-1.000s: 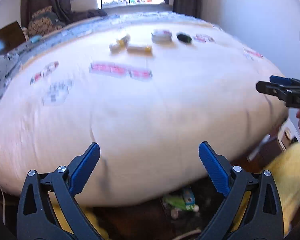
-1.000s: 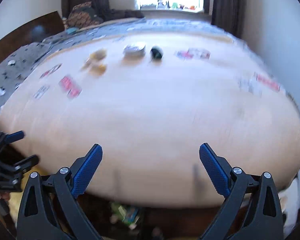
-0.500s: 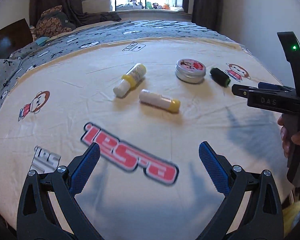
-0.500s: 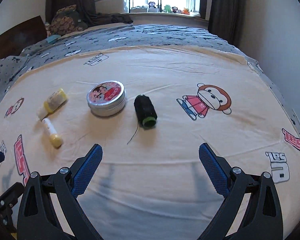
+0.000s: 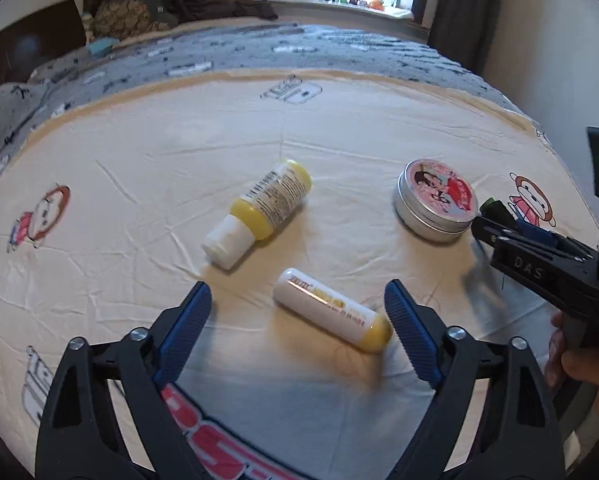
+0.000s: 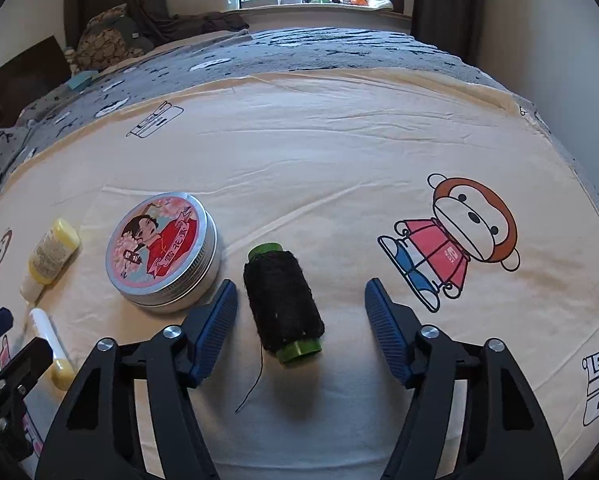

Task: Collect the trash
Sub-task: 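Grasp the yellow-capped tube with the left tool while the right tool grasps the black spool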

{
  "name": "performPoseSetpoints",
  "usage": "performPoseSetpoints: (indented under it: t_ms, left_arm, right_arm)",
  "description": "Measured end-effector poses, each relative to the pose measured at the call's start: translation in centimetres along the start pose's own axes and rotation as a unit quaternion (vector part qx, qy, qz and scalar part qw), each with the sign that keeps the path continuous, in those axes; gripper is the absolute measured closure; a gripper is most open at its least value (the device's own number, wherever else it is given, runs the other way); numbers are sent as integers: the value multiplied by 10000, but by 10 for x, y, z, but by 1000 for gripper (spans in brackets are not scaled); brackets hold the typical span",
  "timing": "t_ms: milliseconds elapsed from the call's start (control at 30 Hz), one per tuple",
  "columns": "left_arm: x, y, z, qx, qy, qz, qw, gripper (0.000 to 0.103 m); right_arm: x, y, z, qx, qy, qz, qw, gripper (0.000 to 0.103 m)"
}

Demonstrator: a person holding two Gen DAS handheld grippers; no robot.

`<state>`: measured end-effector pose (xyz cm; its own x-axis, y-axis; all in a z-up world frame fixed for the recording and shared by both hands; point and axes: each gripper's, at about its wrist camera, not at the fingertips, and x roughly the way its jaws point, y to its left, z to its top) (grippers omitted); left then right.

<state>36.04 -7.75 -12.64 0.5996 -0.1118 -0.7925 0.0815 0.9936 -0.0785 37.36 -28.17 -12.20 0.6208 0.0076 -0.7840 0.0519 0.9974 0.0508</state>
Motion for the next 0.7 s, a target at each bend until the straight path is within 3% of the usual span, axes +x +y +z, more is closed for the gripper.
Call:
performPoseSetpoints:
  t_ms: [33, 133, 233, 267, 300, 500, 700]
  left_arm:
    - [6, -2, 1, 1, 91, -26, 10000, 26]
    - [17, -8, 1, 124, 185, 22, 9997, 32]
    - [17, -15, 3, 292, 139, 104, 9994, 52]
    - [17, -14, 3, 321, 145, 84, 9993, 64]
    - [17, -15, 3, 336, 163, 62, 9993, 68]
    - [5, -19, -13, 634, 180, -28, 9978, 80]
    - [-20, -17, -42, 911, 83, -190, 9956, 85]
  right_arm:
    - [1, 0, 0, -1, 11, 20, 10000, 60]
    - [1, 1, 0, -96, 55, 83, 9999, 73]
    - [-4, 3, -5, -247, 66, 50, 9997, 75]
    - [-7, 3, -7, -287, 84, 66, 9995, 75]
    - [-10, 3, -9, -325, 97, 82, 9994, 76]
    - [-31, 2, -30, -542, 164, 169, 9983, 76]
    - [-64, 5, -60, -672, 199, 378, 9968, 76]
